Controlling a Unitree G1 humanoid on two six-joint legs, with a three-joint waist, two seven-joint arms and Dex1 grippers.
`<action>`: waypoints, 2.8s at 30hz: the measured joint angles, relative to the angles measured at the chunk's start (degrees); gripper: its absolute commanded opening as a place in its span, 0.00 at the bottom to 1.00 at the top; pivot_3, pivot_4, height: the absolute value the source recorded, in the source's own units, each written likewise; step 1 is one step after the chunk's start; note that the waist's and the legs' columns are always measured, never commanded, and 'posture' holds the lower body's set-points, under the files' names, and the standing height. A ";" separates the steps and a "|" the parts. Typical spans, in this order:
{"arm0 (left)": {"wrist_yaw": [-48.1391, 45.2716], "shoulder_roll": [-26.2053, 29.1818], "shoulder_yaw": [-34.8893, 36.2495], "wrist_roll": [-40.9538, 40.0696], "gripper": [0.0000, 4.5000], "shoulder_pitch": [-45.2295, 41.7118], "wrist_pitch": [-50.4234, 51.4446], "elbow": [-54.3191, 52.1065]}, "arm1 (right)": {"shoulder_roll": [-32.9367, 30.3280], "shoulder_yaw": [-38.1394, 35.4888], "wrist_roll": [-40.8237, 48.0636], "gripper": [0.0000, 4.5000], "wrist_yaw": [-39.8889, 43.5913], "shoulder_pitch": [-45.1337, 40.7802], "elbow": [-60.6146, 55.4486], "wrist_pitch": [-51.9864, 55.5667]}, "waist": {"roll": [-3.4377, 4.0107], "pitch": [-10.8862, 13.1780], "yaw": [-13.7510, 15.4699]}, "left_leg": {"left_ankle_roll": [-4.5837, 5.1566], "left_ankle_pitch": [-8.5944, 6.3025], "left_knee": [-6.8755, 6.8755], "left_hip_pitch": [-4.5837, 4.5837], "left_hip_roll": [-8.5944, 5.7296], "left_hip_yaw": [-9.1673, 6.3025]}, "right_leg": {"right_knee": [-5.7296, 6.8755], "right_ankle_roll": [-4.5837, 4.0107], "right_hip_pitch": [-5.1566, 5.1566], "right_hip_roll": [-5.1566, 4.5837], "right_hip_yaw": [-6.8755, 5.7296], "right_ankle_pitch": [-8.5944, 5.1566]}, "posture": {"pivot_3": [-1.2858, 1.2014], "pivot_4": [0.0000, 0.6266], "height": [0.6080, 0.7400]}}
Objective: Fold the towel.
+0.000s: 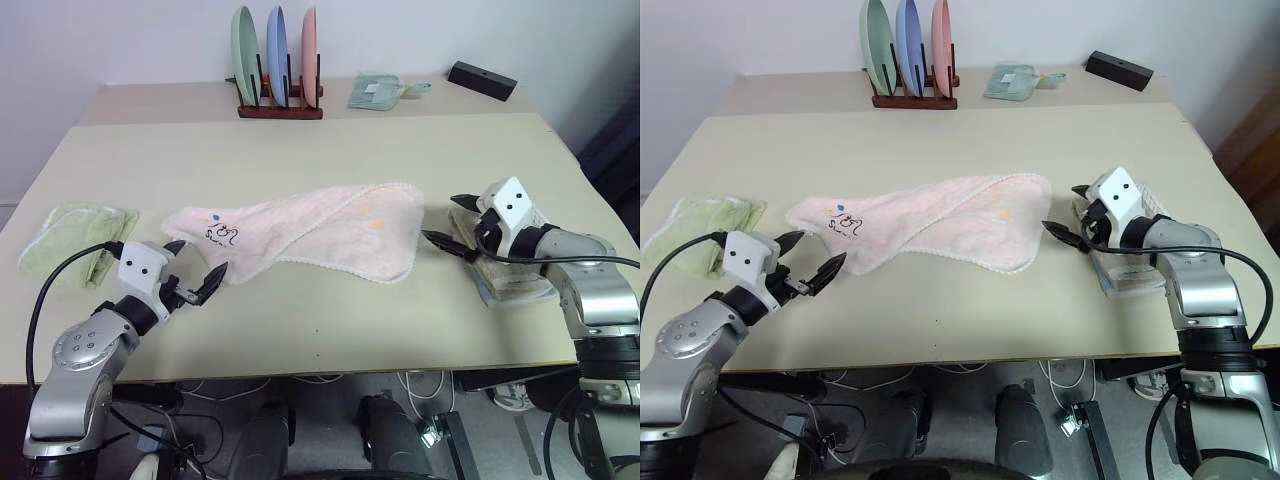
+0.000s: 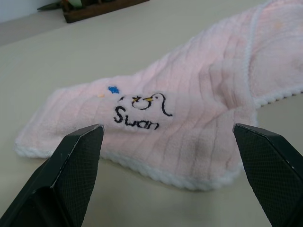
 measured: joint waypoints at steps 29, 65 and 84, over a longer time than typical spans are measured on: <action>-7.37 6.32 -17.53 16.55 0.60 -15.22 -1.63 13.05 | 6.24 2.19 0.67 1.00 -10.21 9.41 -15.34 6.34 | 0.01 -0.01 -0.01 | 0.00 0.00 0.00 0.02 0.00 -0.01 | 0.04 0.09 0.00 0.01 0.00 0.04 | 0.52 0.24 1.00; -15.41 13.56 -6.73 8.70 0.00 -2.75 -0.01 4.02 | 9.52 17.62 -23.57 0.74 -7.72 -36.79 56.13 -24.64 | 0.05 0.04 -1.89 | -0.01 0.01 -0.22 0.05 0.00 0.02 | 0.04 0.07 -0.12 0.01 0.01 0.04 | 0.52 0.24 1.00; -16.68 13.57 -4.37 8.64 0.00 5.96 -6.62 5.91 | 13.74 15.59 -25.52 0.86 -7.20 -41.92 67.02 -27.64 | 0.08 0.05 -3.15 | -0.01 0.01 -0.34 0.08 0.01 0.02 | 0.14 0.06 -0.20 0.02 0.05 0.04 | 0.52 0.24 1.00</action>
